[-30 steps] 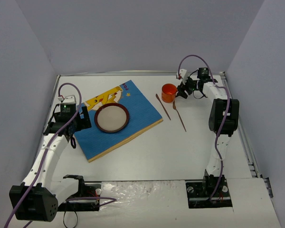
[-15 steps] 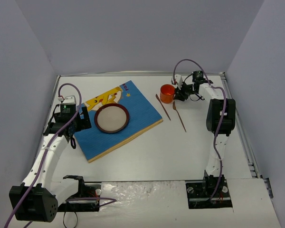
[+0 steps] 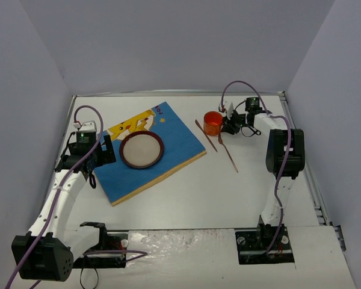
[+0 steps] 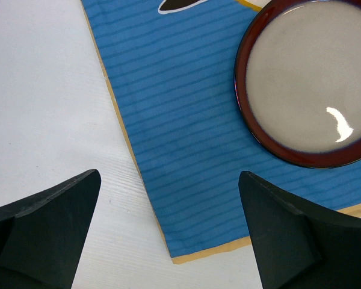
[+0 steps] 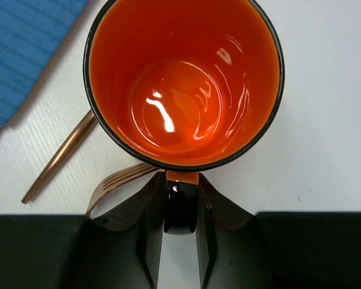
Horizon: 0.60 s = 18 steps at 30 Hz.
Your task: Set the dinner table for one person
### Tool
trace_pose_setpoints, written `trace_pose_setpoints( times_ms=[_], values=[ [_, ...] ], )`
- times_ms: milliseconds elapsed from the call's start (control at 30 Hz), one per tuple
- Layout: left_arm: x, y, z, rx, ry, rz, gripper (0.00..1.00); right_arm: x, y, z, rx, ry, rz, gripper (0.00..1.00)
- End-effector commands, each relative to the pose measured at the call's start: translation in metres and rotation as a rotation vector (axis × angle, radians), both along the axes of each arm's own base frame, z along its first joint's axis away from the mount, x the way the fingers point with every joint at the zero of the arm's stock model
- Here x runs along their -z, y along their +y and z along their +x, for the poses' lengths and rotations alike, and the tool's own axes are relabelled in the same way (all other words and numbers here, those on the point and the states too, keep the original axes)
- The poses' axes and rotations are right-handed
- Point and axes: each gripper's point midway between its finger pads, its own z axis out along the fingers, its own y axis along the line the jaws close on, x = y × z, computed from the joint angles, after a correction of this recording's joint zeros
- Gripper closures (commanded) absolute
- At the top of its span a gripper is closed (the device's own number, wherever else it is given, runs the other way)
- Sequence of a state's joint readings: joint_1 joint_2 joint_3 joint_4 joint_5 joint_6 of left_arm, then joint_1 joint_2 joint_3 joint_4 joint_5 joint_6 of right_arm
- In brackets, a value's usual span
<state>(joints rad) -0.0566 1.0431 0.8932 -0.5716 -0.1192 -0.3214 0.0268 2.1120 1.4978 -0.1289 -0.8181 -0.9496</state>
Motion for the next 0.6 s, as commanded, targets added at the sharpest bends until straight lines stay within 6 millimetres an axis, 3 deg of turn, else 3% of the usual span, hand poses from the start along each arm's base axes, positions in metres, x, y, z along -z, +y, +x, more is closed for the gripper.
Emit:
trace_pose_setpoints(
  times_ms=[0, 233, 567],
  values=[
    [-0.0162, 0.0011, 0.0074, 0.003, -0.067, -0.001, 0.03, -0.0680, 0.0079, 0.0288, 0.080, -0.204, 0.038, 0.79],
    [-0.0167, 0.0015, 0.0066, 0.003, -0.068, 0.002, 0.03, -0.0710, 0.0141, 0.0263, 0.094, -0.225, 0.086, 0.77],
    [-0.0175, 0.0007, 0.0071, 0.007, -0.072, -0.001, 0.03, -0.0707, 0.0140, 0.0220, 0.093, -0.216, 0.092, 0.81]
  ],
)
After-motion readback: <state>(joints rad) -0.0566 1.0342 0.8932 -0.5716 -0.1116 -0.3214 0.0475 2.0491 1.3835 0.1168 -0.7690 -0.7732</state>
